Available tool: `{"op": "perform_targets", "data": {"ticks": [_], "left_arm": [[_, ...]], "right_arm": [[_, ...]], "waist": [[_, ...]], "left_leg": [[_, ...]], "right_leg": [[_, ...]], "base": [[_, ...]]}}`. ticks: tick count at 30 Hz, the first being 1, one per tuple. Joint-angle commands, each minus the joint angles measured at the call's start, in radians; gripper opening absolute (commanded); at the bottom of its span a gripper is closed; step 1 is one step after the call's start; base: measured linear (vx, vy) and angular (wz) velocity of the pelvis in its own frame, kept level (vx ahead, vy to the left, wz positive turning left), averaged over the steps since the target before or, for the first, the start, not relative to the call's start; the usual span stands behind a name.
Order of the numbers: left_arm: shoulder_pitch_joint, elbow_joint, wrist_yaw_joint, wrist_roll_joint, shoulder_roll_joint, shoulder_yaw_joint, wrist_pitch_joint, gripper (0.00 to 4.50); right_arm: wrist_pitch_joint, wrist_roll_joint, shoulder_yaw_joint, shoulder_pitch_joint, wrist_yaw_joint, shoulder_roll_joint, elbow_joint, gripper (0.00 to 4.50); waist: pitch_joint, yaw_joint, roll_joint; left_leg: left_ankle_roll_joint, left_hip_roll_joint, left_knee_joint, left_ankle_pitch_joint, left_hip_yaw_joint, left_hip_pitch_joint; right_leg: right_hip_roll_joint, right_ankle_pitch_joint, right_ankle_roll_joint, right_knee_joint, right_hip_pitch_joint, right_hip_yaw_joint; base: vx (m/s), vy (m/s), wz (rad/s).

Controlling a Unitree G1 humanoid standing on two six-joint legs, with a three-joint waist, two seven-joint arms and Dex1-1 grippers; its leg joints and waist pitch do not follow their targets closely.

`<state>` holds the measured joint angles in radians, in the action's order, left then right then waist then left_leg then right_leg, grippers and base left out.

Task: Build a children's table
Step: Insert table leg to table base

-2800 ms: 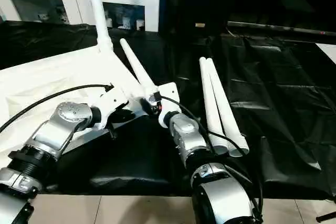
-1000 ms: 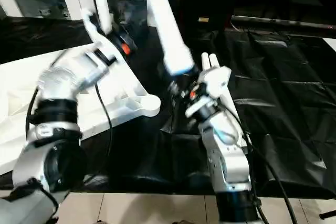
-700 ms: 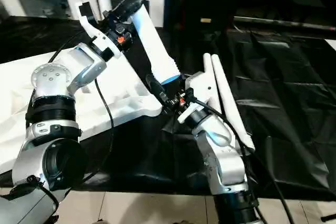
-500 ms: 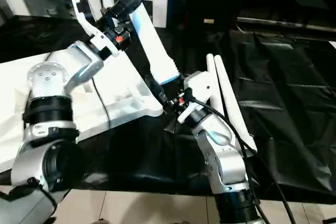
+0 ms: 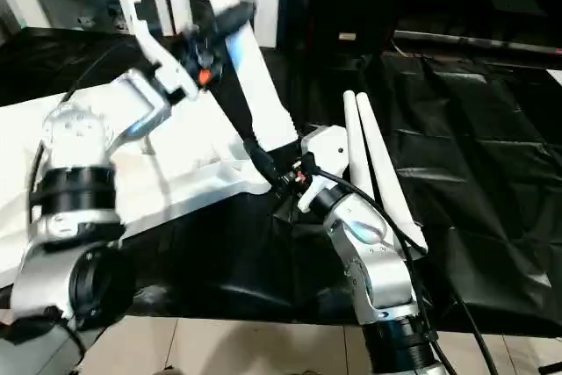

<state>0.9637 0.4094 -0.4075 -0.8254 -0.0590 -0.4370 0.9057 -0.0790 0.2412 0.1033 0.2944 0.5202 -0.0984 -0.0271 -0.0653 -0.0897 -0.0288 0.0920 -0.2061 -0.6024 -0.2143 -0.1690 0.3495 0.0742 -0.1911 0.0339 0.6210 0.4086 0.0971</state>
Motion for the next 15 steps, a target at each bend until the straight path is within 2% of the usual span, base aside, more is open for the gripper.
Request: {"op": "perform_targets", "data": {"ticks": [1, 2, 3, 8, 9, 12, 13, 14, 15], "left_arm": [[0.010, -0.014, 0.001, 0.012, -0.004, 0.019, -0.012, 3.23], [0.010, -0.013, 0.000, 0.012, -0.005, 0.020, -0.013, 3.23], [0.007, -0.013, 0.000, 0.016, -0.008, 0.025, -0.021, 2.99], [-0.011, -0.037, -0.011, 0.017, -0.009, 0.045, -0.025, 2.55], [-0.015, -0.047, -0.020, 0.023, -0.009, 0.056, -0.027, 2.45], [-0.017, -0.056, -0.025, 0.034, -0.010, 0.070, -0.039, 2.24], [-0.020, -0.062, -0.017, 0.042, -0.008, 0.074, -0.052, 2.24], [-0.020, -0.062, -0.016, 0.043, -0.008, 0.075, -0.054, 2.03], [-0.028, -0.075, -0.008, 0.052, -0.006, 0.084, -0.068, 2.03]], "right_arm": [[-0.013, -0.003, -0.011, 0.021, -0.001, -0.009, -0.013, 2.59], [-0.013, -0.002, -0.012, 0.021, -0.001, -0.010, -0.014, 2.59], [-0.007, -0.004, -0.012, 0.022, -0.001, -0.012, -0.014, 2.59], [-0.010, 0.006, -0.019, 0.017, 0.002, -0.018, -0.002, 2.59], [-0.012, 0.008, -0.021, 0.016, 0.004, -0.022, 0.002, 2.59], [-0.019, 0.012, -0.025, 0.015, 0.006, -0.028, 0.005, 2.59], [-0.019, 0.007, -0.026, 0.015, 0.004, -0.034, 0.001, 2.59], [-0.019, 0.005, -0.026, 0.015, 0.004, -0.035, 0.000, 2.59], [-0.019, 0.007, -0.028, 0.016, 0.009, -0.039, -0.003, 2.59]], "waist": [[0.078, -0.002, 0.001], [0.078, -0.003, 0.008], [0.078, -0.002, 0.005], [0.079, -0.001, 0.008], [0.080, 0.000, 0.003], [0.080, -0.001, 0.002], [0.080, 0.000, -0.001], [0.080, -0.001, 0.002], [0.080, 0.000, -0.001]], "left_leg": [[-0.095, -0.015, 0.056, 0.029, 0.001, 0.005], [-0.091, -0.014, 0.056, 0.027, 0.002, 0.005], [-0.083, -0.014, 0.057, 0.017, 0.002, 0.006], [-0.079, -0.014, 0.056, 0.021, 0.002, 0.006], [-0.081, -0.014, 0.055, 0.025, 0.001, 0.006], [-0.084, -0.013, 0.054, 0.026, 0.001, 0.007], [-0.085, -0.013, 0.054, 0.027, 0.000, 0.007], [-0.085, -0.014, 0.055, 0.028, 0.001, 0.006], [-0.087, -0.013, 0.054, 0.028, 0.000, 0.007]], "right_leg": [[0.064, 0.018, 0.217, -0.053, -0.079, -0.059], [0.064, 0.017, 0.219, -0.052, -0.079, -0.059], [0.064, 0.013, 0.218, -0.054, -0.081, -0.059], [0.063, 0.032, 0.222, -0.051, -0.081, -0.060], [0.062, 0.039, 0.223, -0.051, -0.081, -0.060], [0.063, 0.034, 0.221, -0.051, -0.082, -0.060], [0.063, 0.035, 0.220, -0.051, -0.083, -0.061], [0.063, 0.034, 0.220, -0.050, -0.082, -0.060], [0.063, 0.030, 0.218, -0.051, -0.082, -0.061]], "base": [[0.000, 0.000, 0.00], [0.000, 0.000, 0.00], [0.000, 0.000, 0.00], [0.000, 0.000, 0.00], [0.000, 0.000, 0.00], [0.000, 0.000, 0.00], [0.000, 0.000, 0.00], [0.000, 0.000, 0.00], [0.000, 0.000, 0.00]]}}
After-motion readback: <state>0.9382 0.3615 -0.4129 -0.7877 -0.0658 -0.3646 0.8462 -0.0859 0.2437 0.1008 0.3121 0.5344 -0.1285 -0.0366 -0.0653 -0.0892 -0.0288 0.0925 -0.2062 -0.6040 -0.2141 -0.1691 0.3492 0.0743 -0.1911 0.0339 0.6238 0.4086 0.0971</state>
